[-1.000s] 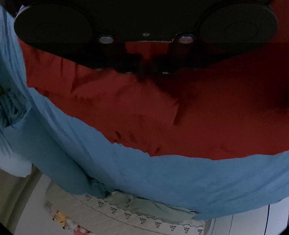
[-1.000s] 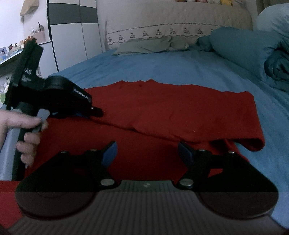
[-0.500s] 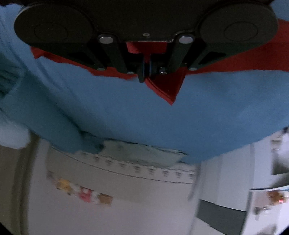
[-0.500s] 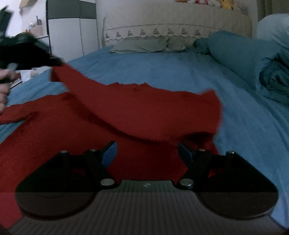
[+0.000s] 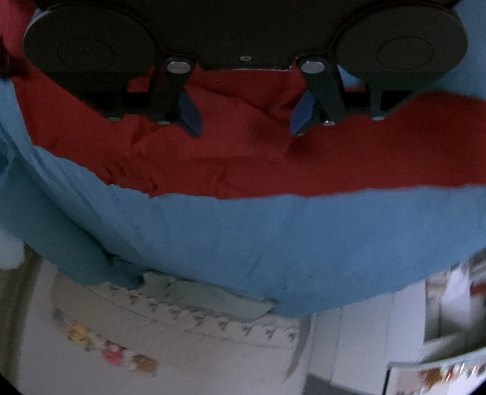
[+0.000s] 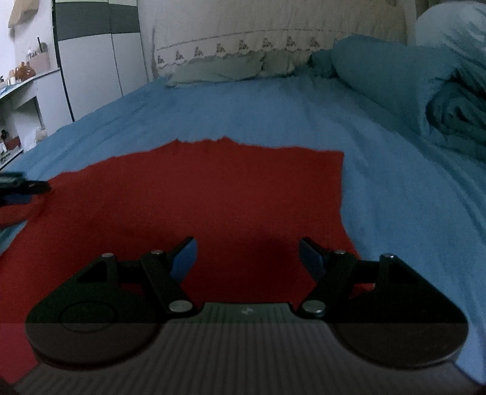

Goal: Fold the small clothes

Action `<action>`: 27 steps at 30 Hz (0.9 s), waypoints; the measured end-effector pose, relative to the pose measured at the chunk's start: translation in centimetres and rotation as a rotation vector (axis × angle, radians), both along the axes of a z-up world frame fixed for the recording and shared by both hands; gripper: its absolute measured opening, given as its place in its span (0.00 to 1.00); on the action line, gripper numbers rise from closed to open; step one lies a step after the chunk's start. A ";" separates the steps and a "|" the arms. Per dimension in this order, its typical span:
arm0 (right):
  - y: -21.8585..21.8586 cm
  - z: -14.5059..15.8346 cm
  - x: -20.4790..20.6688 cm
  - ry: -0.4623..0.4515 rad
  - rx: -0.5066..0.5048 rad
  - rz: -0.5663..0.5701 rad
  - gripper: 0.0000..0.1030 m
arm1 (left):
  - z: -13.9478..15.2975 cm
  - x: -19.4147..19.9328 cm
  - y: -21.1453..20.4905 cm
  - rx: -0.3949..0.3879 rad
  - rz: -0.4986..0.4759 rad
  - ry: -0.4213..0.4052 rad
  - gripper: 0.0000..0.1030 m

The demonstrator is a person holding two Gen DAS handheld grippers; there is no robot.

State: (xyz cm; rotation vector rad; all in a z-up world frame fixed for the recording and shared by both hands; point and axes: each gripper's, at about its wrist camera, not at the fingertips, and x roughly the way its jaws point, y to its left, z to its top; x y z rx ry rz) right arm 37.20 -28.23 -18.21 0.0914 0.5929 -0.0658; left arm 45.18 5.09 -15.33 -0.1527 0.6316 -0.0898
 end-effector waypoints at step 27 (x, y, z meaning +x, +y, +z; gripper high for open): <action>1.3 -2.4 3.1 0.005 0.021 -0.030 0.88 | -0.3 -0.6 -6.3 0.107 -0.597 0.019 0.52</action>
